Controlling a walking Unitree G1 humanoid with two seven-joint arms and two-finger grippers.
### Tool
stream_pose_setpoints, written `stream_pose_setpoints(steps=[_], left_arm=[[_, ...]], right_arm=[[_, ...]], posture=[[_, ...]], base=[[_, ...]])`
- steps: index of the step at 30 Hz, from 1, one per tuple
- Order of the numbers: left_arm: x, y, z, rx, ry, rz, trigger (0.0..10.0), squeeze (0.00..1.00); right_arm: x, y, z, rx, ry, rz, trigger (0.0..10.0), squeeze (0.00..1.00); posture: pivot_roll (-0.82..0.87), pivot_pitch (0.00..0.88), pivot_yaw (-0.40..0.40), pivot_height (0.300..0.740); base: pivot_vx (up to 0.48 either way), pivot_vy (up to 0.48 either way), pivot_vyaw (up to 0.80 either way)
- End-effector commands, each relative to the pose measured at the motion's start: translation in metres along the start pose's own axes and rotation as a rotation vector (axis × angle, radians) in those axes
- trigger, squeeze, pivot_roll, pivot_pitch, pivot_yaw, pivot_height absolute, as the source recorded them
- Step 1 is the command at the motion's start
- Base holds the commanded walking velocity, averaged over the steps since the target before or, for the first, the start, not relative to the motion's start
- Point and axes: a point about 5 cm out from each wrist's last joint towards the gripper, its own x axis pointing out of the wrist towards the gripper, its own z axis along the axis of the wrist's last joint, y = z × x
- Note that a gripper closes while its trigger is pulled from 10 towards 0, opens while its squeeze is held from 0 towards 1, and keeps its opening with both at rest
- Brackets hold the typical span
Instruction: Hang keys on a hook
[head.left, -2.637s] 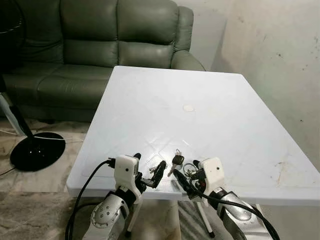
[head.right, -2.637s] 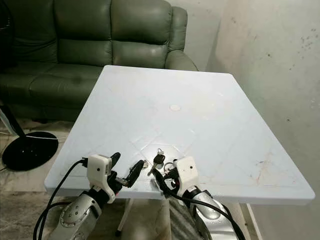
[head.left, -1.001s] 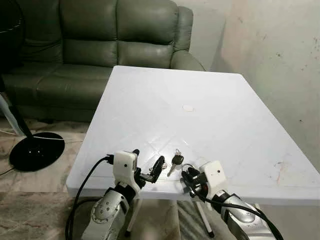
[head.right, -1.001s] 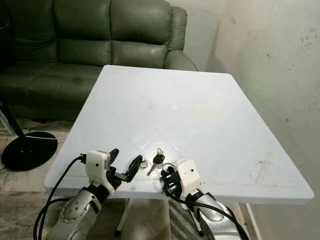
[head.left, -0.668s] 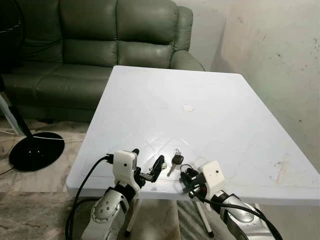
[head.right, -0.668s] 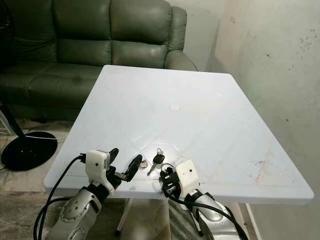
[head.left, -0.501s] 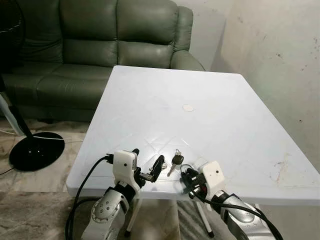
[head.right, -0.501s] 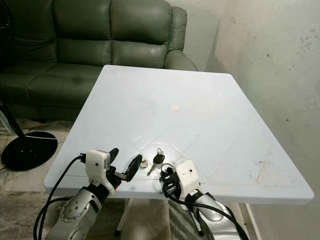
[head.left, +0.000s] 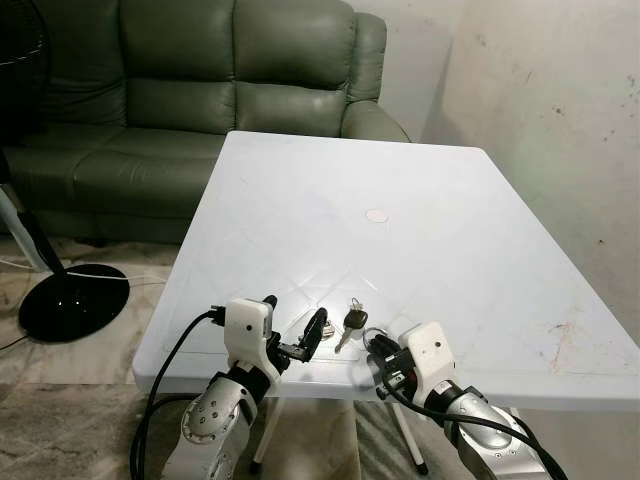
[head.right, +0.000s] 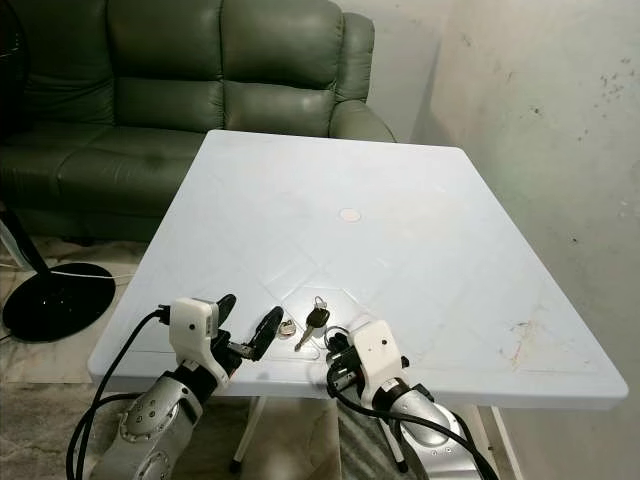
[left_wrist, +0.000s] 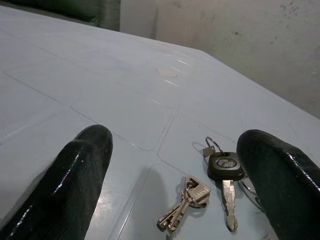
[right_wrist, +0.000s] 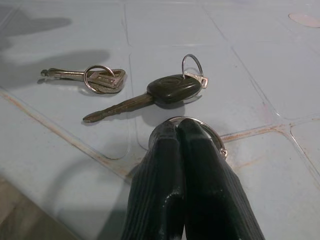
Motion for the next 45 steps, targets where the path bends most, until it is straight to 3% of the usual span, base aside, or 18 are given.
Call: stream_pose_setpoints(steps=[1, 4, 5, 6, 7, 9, 10, 20, 21, 23, 24, 25, 34, 40, 43, 45], left_arm=[[0.002, -0.001, 0.003, -0.009, -0.004, 0.000, 10.0, 0.00], [0.002, -0.001, 0.003, -0.008, -0.005, 0.000, 10.0, 0.00], [0.003, -0.001, 0.003, -0.009, -0.006, 0.000, 10.0, 0.00], [0.003, -0.001, 0.003, -0.010, -0.007, 0.001, 10.0, 0.00], [0.003, -0.001, 0.003, -0.011, -0.008, 0.001, 10.0, 0.00], [0.003, -0.001, 0.003, -0.011, -0.009, 0.001, 10.0, 0.00], [0.003, -0.001, 0.004, -0.013, -0.010, 0.000, 10.0, 0.00], [0.004, 0.001, 0.006, -0.019, -0.014, 0.004, 10.0, 0.00], [0.004, 0.001, 0.005, -0.019, -0.013, 0.005, 10.0, 0.00], [0.004, 0.001, 0.005, -0.019, -0.013, 0.006, 10.0, 0.00], [0.004, 0.001, 0.005, -0.020, -0.012, 0.006, 10.0, 0.00], [0.004, 0.002, 0.005, -0.019, -0.012, 0.008, 10.0, 0.00], [0.004, 0.003, 0.006, -0.022, -0.012, 0.012, 10.0, 0.00], [0.006, 0.006, 0.007, -0.035, -0.019, 0.034, 10.0, 0.00], [0.008, 0.011, 0.007, -0.022, -0.018, 0.052, 10.0, 0.00], [0.012, 0.020, 0.012, -0.028, -0.032, 0.091, 10.0, 0.00]], right_arm=[[-0.001, -0.004, 0.004, -0.009, -0.029, -0.016, 0.0, 0.00], [-0.002, -0.002, 0.004, -0.019, -0.028, 0.024, 0.0, 0.00], [-0.002, -0.001, 0.000, 0.013, 0.008, 0.046, 10.0, 0.00], [-0.002, -0.001, -0.002, 0.036, 0.024, 0.040, 10.0, 0.30], [-0.002, -0.002, -0.003, 0.039, 0.029, 0.040, 10.0, 1.00], [-0.002, -0.002, -0.003, 0.031, 0.030, 0.041, 10.0, 1.00], [-0.002, -0.001, -0.004, 0.009, 0.044, 0.051, 10.0, 0.00], [-0.003, 0.001, -0.005, 0.001, 0.040, 0.056, 10.0, 0.00], [-0.003, 0.001, -0.004, 0.002, 0.031, 0.057, 7.8, 0.00], [-0.004, 0.001, -0.003, 0.002, 0.025, 0.058, 7.8, 0.00], [-0.004, 0.000, -0.003, -0.004, 0.025, 0.053, 4.9, 0.00], [-0.006, 0.000, -0.002, -0.008, 0.010, 0.053, 0.0, 0.00], [-0.008, -0.003, 0.001, 0.016, -0.036, 0.034, 0.0, 0.00], [-0.005, -0.011, 0.004, 0.063, -0.061, -0.043, 0.0, 0.00], [0.001, -0.019, 0.006, 0.102, -0.069, -0.126, 0.0, 0.00], [0.007, -0.032, 0.018, 0.111, -0.145, -0.264, 0.0, 0.00]], posture=[[0.03, 0.017, -0.085, 0.740], [0.03, 0.019, -0.085, 0.740], [0.03, 0.019, -0.085, 0.740], [0.03, 0.019, -0.085, 0.740], [0.03, 0.019, -0.085, 0.740], [0.03, 0.019, -0.085, 0.740], [0.03, 0.019, -0.085, 0.740], [0.03, 0.020, -0.081, 0.740], [0.03, 0.021, -0.081, 0.740], [0.03, 0.021, -0.081, 0.740], [0.03, 0.021, -0.081, 0.740], [0.03, 0.021, -0.081, 0.740], [0.03, 0.021, -0.081, 0.740], [0.03, 0.017, -0.080, 0.740], [0.03, 0.012, -0.081, 0.740], [0.03, 0.002, -0.082, 0.740]], base=[[0.000, 0.000, 0.00], [0.000, 0.000, 0.00], [0.000, 0.000, 0.00], [0.000, 0.000, 0.00], [0.000, 0.000, 0.00], [0.000, 0.000, 0.00], [0.000, 0.000, 0.00], [0.000, 0.000, 0.00], [0.000, 0.000, 0.00], [0.000, 0.000, 0.00], [0.000, 0.000, 0.00], [0.000, 0.000, 0.00], [0.000, 0.000, 0.00], [0.000, 0.000, 0.00], [0.000, 0.000, 0.00], [0.000, 0.000, 0.00]])
